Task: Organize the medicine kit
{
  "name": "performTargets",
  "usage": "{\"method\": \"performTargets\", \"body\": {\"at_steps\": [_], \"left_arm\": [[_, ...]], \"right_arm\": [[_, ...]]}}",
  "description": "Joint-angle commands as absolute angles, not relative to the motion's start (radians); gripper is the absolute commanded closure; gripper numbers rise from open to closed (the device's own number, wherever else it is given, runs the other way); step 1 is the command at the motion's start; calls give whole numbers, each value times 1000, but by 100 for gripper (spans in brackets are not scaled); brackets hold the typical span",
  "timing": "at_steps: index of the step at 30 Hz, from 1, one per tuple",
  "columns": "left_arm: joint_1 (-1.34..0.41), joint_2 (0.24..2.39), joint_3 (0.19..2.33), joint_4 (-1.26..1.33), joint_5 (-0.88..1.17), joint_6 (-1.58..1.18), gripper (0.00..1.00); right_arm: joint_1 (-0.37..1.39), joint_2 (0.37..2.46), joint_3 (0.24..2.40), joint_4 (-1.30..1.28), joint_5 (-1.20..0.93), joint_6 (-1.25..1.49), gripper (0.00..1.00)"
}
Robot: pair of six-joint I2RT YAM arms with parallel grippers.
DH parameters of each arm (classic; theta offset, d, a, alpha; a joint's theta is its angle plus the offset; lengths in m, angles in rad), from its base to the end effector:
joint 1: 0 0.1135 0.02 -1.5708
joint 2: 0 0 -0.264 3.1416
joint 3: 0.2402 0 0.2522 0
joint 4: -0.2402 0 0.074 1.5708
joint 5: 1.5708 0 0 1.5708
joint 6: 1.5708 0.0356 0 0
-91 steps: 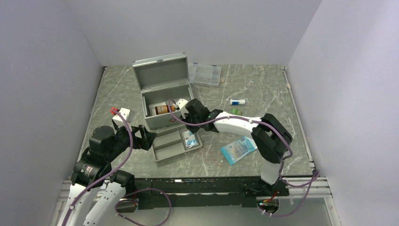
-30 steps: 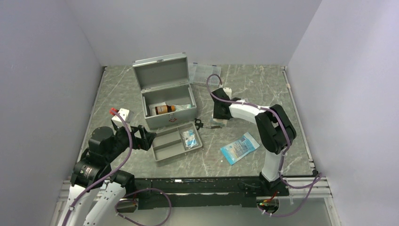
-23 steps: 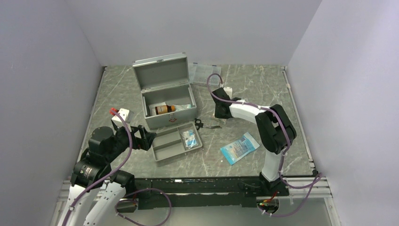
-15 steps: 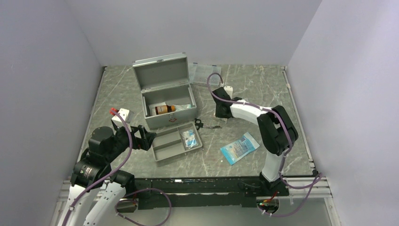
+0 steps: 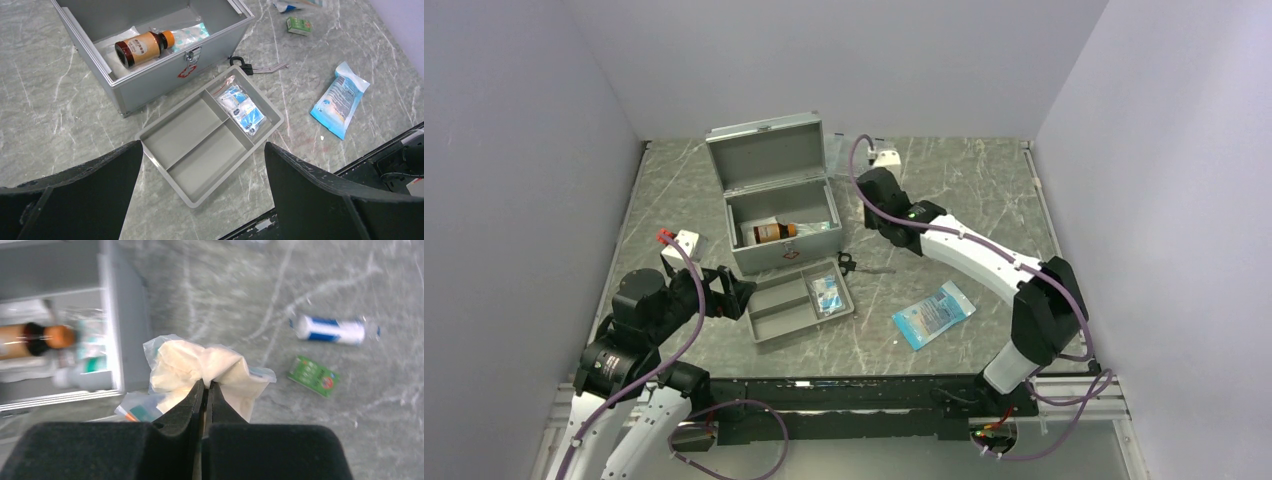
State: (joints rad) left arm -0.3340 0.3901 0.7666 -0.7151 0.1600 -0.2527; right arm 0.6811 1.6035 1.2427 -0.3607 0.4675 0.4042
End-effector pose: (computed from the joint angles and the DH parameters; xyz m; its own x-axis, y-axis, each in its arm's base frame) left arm 0.0780 -0.0331 0.3235 -0.4202 -0.1154 -0.9000 0.3724 0.8826 -0.2871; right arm 0.2886 0.2132 0.2771 -0.5895 -0.0258 -0.8074 -0.0733 0.9971 0.0216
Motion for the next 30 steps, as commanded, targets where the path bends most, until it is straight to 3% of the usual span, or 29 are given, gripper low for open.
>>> {"method": "performTargets", "body": {"at_steps": [1, 7, 30], "left_arm": [[-328, 393, 767, -683, 155, -257, 1], [-328, 379, 763, -682, 144, -258, 1], [-328, 342, 758, -681, 141, -262, 1]], "right_arm": [[752, 1585, 1360, -320, 504, 294, 100], [780, 1641, 1455, -229, 300, 199, 100], [838, 2176, 1929, -276, 68, 188, 100]]}}
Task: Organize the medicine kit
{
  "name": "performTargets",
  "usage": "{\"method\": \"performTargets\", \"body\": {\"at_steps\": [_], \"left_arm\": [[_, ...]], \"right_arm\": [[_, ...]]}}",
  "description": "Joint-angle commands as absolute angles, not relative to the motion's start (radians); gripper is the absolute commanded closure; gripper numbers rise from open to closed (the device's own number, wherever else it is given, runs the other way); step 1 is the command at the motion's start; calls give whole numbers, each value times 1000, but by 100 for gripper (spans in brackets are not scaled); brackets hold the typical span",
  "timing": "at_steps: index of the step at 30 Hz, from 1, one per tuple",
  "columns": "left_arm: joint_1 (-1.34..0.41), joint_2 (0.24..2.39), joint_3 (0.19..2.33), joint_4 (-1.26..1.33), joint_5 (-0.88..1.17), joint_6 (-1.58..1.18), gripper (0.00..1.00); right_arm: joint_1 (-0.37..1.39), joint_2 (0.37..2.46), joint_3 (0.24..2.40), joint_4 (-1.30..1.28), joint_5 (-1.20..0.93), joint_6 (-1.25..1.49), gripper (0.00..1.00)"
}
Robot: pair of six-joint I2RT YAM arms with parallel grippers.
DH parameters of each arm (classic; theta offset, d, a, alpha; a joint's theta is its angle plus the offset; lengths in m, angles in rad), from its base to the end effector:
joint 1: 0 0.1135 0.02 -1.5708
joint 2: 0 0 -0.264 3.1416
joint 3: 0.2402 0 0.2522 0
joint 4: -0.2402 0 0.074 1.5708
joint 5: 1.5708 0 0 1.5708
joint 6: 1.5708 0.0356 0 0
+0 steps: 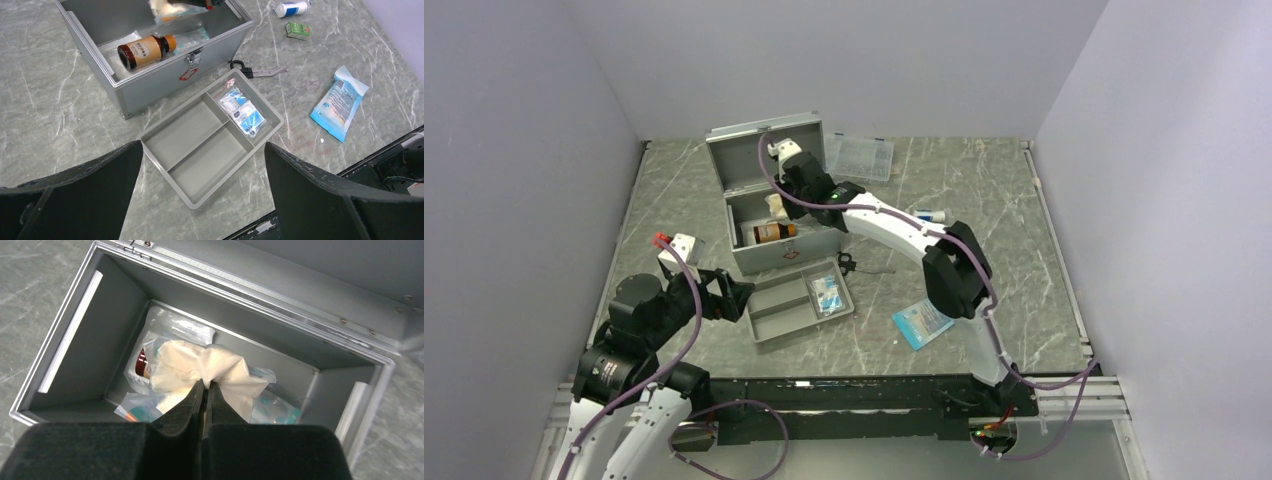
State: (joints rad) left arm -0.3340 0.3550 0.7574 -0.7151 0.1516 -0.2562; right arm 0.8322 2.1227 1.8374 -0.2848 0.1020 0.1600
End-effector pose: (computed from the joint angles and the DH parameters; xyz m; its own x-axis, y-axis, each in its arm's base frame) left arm 0.0722 -0.0307 0.3228 -0.3977 -0.1272 -0.9087 0.3712 0.8834 -0.2861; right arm 0.3410 0.3691 0.2679 -0.4667 -0.2772 -0.8399 -0.6113 0.7874 0.0799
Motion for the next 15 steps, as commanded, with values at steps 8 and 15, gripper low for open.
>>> {"method": "performTargets", "body": {"at_steps": [8, 15], "left_arm": [[-328, 340, 757, -680, 143, -261, 1], [-328, 341, 758, -680, 146, -259, 1]], "right_arm": [[847, 2299, 2045, -336, 73, 222, 100], [849, 2300, 1996, -324, 70, 234, 71]]}}
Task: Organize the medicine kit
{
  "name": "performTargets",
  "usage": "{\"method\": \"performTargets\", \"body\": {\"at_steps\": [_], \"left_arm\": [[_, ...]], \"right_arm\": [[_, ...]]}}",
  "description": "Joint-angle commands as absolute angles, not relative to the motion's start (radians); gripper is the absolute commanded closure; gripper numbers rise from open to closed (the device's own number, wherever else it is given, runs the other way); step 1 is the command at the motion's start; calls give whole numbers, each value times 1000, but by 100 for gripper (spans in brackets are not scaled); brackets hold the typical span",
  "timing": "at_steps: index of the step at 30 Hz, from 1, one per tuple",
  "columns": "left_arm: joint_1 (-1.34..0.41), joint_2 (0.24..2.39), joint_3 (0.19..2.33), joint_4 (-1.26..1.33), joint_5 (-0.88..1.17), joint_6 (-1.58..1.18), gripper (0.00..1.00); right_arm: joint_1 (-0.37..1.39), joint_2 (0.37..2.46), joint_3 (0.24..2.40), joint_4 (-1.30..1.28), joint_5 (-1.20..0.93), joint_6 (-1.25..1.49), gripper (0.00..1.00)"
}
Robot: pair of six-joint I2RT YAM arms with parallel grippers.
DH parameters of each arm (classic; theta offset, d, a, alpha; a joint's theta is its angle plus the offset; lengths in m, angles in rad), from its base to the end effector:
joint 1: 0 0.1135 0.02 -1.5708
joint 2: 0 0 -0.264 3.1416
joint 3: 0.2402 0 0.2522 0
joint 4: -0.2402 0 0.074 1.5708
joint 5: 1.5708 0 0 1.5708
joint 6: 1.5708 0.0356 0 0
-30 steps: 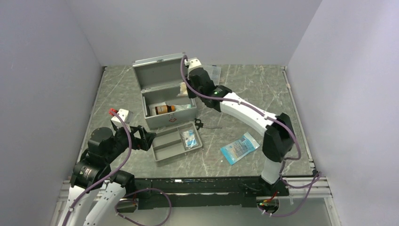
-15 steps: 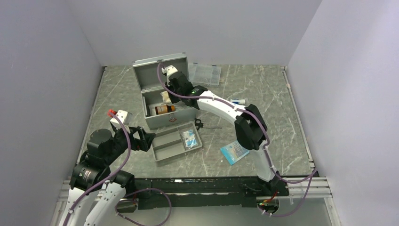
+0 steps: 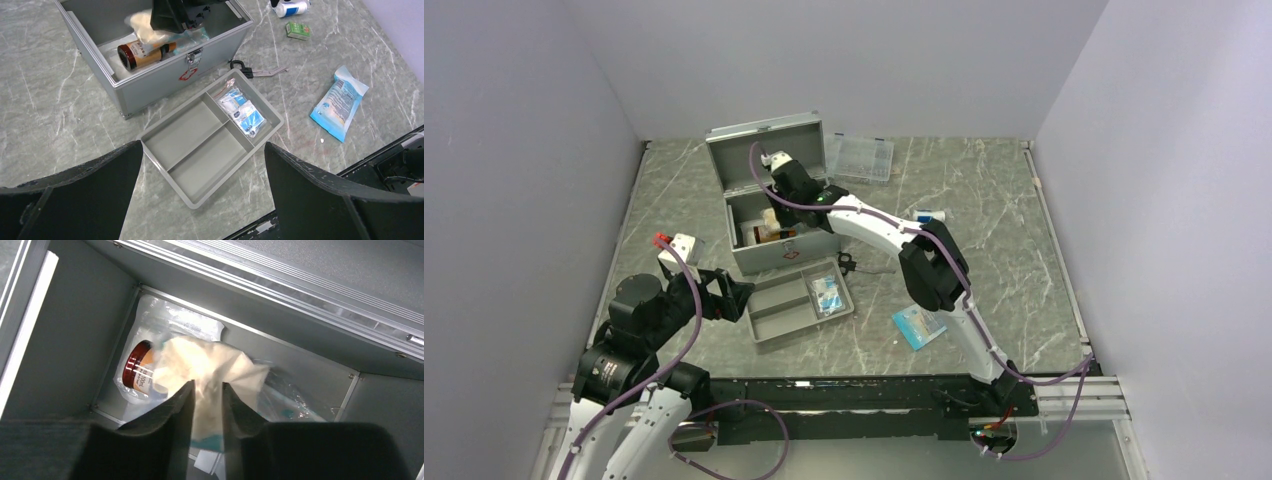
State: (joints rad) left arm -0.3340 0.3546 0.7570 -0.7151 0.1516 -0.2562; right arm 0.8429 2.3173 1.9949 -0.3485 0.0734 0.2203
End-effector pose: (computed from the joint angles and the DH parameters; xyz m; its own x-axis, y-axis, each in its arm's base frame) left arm 0.0721 -0.0307 0.3227 -0.3977 -0.1272 -0.9087 0.3712 0.8834 -0.2861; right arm 0.3588 0.3987 0.2185 -0.5580 -0.2986 -0.7743 -0.5989 0.7908 0.1267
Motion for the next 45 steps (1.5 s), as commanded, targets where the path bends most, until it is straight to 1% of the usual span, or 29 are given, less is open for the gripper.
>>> {"method": "performTargets", "body": {"at_steps": [1, 4, 6, 11, 19, 24, 29, 32, 36, 39, 45], "left_arm": [[-328, 342, 757, -680, 145, -260, 1], [-328, 345, 758, -680, 144, -260, 1], [-328, 348, 758, -681, 145, -259, 1], [-328, 354, 758, -681, 142, -261, 1], [-328, 359, 759, -683, 138, -261, 1], [-328, 362, 758, -682, 137, -261, 1], [-328, 372, 759, -683, 136, -263, 1], [-328, 371, 759, -684, 134, -265, 1], [-328, 375, 759, -683, 134, -263, 1], [-328, 382, 761, -684, 137, -263, 1], [-327, 392, 761, -683, 140, -261, 1]], "right_arm": [[849, 2292, 1985, -317, 62, 234, 65], [853, 2257, 1950, -284, 58, 238, 55], [853, 2230, 1944, -278, 61, 241, 50], [856, 2121, 1918, -262, 76, 250, 44], [856, 1878, 1742, -210, 194, 255, 34], [856, 1761, 1662, -266, 305, 259, 32], [850, 1618, 1484, -243, 448, 259, 27], [828, 1557, 1406, -267, 493, 258, 25], [753, 1494, 1307, -291, 491, 284, 25], [651, 1462, 1218, -301, 446, 329, 25], [520, 1456, 1103, -305, 393, 397, 24]]}}
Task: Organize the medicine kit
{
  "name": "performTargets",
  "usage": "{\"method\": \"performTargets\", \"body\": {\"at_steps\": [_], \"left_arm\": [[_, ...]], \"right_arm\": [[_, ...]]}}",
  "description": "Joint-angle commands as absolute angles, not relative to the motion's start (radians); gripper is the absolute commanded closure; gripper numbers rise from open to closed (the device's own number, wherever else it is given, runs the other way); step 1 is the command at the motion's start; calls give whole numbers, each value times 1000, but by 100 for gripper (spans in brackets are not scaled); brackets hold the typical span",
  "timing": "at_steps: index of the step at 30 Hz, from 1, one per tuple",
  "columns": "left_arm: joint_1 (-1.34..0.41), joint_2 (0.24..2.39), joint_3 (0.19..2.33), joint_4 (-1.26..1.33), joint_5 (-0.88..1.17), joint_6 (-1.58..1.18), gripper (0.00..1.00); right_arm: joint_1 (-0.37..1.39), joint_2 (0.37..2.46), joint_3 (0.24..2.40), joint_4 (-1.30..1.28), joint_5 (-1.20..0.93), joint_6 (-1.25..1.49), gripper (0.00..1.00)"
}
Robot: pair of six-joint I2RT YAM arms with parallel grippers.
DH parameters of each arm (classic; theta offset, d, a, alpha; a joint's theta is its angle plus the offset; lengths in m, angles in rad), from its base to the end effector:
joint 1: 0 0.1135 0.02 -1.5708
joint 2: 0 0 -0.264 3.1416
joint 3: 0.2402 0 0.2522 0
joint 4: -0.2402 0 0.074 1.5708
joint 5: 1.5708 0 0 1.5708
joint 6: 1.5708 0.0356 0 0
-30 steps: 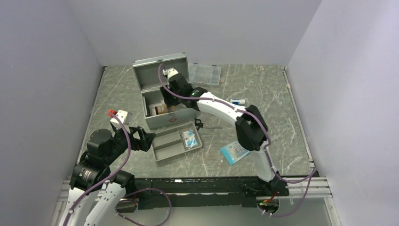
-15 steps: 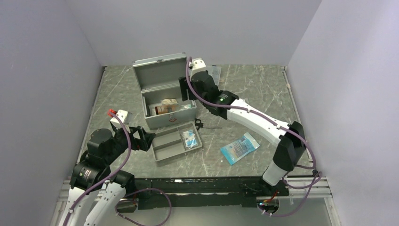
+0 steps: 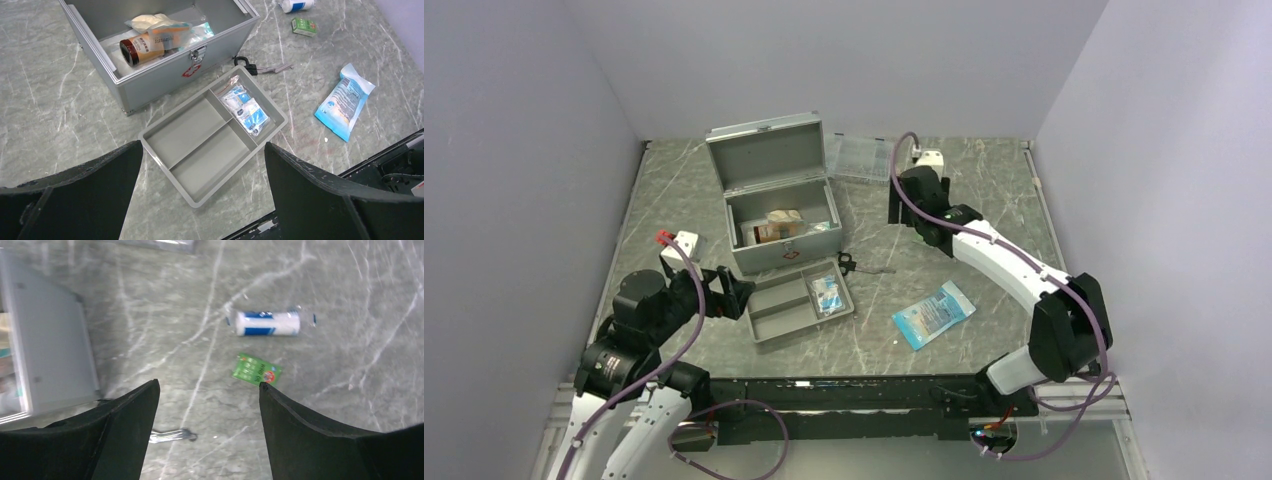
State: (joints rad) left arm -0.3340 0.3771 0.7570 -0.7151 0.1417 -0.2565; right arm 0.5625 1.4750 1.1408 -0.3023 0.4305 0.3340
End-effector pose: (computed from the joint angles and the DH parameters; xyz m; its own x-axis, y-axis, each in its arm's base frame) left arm 0.0767 -0.0319 0.3213 -0.4149 -0.1219 -0.9017 0.3570 0.8897 -0.2845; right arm 0.2882 0.1641 0.2894 -0.5408 0.0112 -0.8411 -0.0248 0.9993 0.0293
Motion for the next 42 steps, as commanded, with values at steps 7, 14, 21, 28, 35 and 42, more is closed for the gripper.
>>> {"method": "performTargets", "body": {"at_steps": [7, 14, 21, 28, 35, 42], "left_arm": [[-327, 402, 762, -683, 142, -260, 1], [-328, 392, 761, -683, 137, -261, 1], [-328, 383, 761, -683, 138, -262, 1], [-328, 379, 760, -681, 144, -259, 1], [-327, 379, 761, -681, 143, -259, 1], [-327, 381, 761, -682, 143, -258, 1]], "right_arm": [[446, 1551, 1102, -366, 427, 542, 14], [412, 1636, 1118, -381, 454, 732, 3], [391, 1689, 1118, -394, 485, 848, 1], [385, 1776, 1165, -415, 498, 833, 1], [373, 1806, 1158, -386, 480, 806, 0], [362, 1854, 1183, -371, 457, 773, 1]]}}
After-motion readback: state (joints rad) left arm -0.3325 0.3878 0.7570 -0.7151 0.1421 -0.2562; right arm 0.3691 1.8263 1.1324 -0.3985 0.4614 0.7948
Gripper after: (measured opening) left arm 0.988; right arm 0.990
